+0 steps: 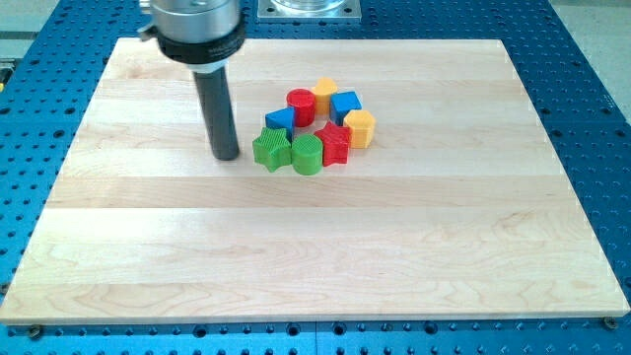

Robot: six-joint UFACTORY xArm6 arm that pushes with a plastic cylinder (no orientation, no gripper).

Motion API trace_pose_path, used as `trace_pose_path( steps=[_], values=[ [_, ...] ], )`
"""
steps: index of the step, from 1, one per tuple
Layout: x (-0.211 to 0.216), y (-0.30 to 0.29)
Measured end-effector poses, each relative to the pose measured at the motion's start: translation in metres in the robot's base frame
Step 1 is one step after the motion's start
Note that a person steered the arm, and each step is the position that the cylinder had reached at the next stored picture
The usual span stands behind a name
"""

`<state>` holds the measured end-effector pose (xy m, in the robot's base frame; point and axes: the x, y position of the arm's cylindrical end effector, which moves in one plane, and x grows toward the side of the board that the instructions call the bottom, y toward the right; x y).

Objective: Push the yellow heart into the group of blocks

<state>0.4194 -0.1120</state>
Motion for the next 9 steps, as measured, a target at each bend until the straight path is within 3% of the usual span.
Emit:
trace_pose_path(
  steps=[1, 2, 3, 4, 5, 6, 7, 9],
  values=[
    [0.027, 0.016],
    [0.071, 0.077],
    [0.07, 0.201],
    [0.014, 0.264],
    [-0.065, 0.27],
    [-0.102, 0.244],
    [-0.114, 0.238],
    [-0.098, 0.231]
  ],
)
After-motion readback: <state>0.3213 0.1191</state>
